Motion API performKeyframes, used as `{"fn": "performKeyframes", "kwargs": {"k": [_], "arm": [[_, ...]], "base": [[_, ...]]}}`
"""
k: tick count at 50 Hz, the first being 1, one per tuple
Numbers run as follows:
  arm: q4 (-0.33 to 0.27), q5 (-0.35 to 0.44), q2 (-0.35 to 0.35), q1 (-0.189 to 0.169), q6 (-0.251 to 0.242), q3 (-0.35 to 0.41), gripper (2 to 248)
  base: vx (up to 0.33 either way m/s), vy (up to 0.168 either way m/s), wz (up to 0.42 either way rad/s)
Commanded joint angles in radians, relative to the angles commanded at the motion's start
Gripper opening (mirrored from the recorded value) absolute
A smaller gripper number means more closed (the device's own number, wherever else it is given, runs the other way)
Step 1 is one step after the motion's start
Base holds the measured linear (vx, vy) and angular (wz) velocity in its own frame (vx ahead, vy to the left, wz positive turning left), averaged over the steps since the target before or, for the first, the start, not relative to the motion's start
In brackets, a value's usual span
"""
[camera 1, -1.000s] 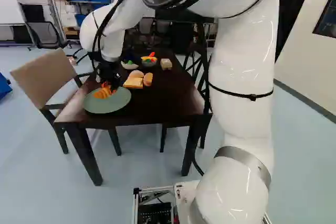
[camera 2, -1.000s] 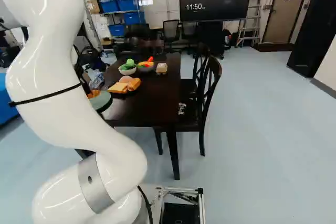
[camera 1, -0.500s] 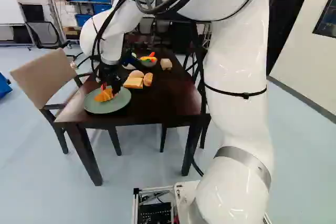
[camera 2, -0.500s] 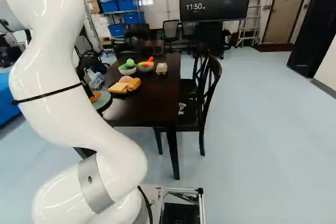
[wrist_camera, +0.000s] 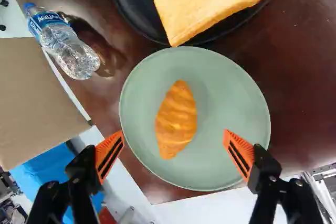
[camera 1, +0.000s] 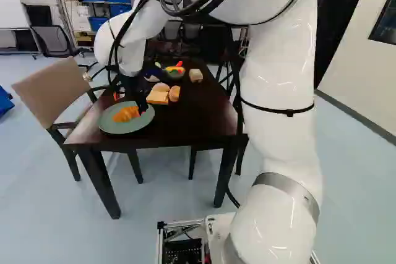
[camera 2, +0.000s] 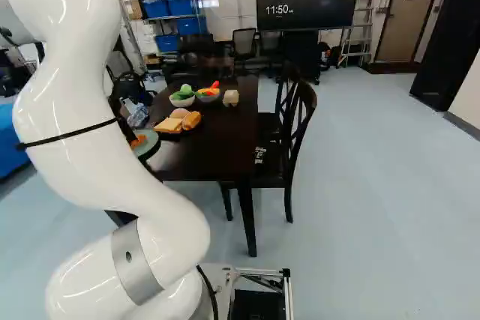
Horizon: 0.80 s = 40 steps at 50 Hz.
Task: Move the croissant to the empty plate
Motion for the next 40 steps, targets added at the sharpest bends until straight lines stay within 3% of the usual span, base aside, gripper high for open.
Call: {"fn": "performKeyframes", "kwargs": {"k": [40], "arm": [[0.0, 0.0, 0.107, 0.0, 0.0, 0.018, 247]], "base": [[0.0, 0.0, 0.0]]}}
